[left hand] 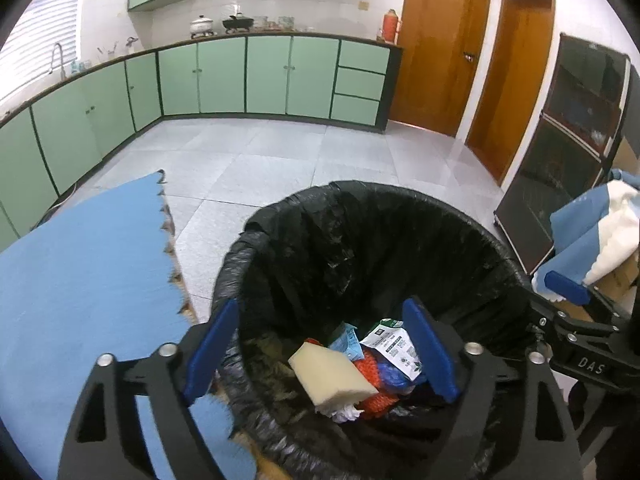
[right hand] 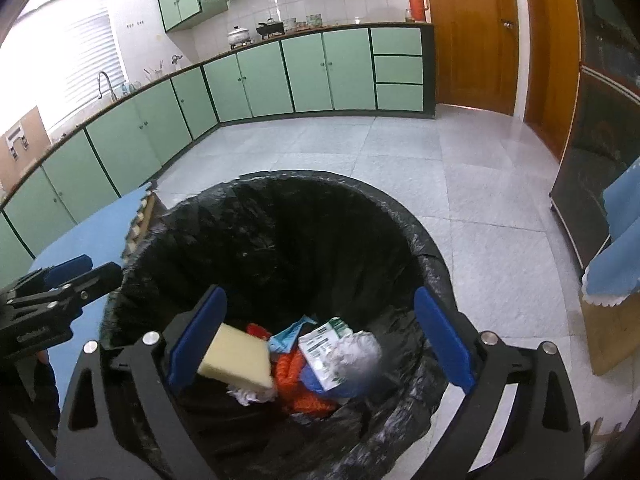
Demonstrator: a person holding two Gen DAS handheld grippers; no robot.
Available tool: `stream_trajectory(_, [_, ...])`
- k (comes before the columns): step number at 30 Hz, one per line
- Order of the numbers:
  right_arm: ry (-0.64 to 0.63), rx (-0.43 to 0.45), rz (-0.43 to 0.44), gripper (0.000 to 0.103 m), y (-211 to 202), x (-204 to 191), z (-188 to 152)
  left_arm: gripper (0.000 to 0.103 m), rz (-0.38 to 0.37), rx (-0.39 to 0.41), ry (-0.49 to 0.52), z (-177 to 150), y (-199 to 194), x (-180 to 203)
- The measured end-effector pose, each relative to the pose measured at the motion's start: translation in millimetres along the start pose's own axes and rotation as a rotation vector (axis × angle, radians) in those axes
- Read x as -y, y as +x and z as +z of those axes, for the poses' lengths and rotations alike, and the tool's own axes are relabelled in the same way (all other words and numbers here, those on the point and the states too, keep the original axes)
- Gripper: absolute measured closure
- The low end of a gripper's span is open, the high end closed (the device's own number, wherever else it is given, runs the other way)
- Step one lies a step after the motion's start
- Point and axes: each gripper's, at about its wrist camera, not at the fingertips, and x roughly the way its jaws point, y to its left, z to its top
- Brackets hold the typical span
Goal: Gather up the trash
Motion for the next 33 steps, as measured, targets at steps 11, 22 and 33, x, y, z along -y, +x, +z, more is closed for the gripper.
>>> stream_trajectory(11, [0.006,0.018,0.078,0.005,-48,-29,3,0.008,0.048,0.043,-0.056,-10,-67,-25])
stream_trajectory(22, [-0.069,0.042,0.147,0.005,-108,-74,4,0.008,0.09,0.1,-0.052,-28,-136,-30])
stream_trajectory(33, [-0.108,0.09,0.175,0.005,-163,-97,5,0.008,0.107,0.142,-0.065,-35,-184,-30])
